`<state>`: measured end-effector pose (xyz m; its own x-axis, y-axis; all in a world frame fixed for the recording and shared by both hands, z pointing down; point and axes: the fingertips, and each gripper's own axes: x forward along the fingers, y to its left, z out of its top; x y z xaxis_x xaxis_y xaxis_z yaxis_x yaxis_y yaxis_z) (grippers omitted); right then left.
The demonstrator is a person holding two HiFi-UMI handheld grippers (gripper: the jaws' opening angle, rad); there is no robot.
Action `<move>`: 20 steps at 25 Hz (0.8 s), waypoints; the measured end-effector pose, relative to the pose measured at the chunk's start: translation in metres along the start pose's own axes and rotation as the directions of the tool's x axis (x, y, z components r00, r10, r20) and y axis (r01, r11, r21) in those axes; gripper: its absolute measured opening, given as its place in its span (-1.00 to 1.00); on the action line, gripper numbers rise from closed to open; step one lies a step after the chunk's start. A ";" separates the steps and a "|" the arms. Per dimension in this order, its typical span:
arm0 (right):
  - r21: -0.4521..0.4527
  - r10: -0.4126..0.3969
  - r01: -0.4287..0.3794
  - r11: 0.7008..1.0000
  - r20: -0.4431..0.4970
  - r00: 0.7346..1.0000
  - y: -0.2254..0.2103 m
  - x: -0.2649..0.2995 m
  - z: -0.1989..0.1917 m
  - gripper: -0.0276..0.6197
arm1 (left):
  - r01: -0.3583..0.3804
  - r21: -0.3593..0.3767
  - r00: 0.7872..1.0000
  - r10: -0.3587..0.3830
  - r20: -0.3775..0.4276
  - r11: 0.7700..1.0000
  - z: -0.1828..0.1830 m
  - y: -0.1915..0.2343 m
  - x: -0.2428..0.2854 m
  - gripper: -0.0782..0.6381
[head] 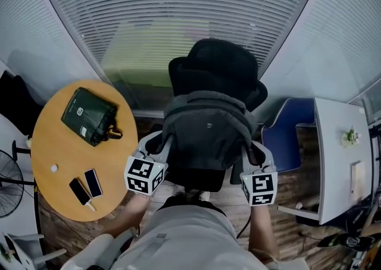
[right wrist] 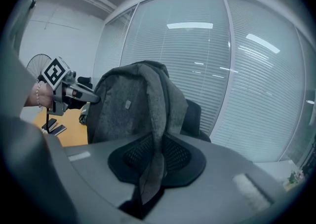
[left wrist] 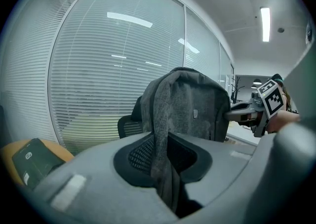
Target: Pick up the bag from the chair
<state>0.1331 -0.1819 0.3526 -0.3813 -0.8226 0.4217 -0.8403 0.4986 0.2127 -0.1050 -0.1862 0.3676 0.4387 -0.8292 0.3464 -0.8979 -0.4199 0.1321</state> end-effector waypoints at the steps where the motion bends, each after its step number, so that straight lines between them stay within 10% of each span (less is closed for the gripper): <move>1: 0.001 0.000 0.000 1.000 0.004 1.000 0.000 -0.002 0.003 -0.75 | 0.001 0.000 1.000 -0.001 0.004 1.000 0.003 -0.001 -0.002 -0.62; 20: -0.009 -0.022 0.023 1.000 0.074 0.997 0.001 -0.050 0.051 -0.75 | 0.025 0.014 0.995 -0.027 0.097 1.000 0.056 -0.020 -0.044 -0.62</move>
<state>0.1320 -0.1541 0.2862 -0.3901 -0.8514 0.3507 -0.8454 0.4821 0.2299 -0.1044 -0.1617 0.2981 0.4637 -0.8497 0.2509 -0.8860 -0.4457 0.1280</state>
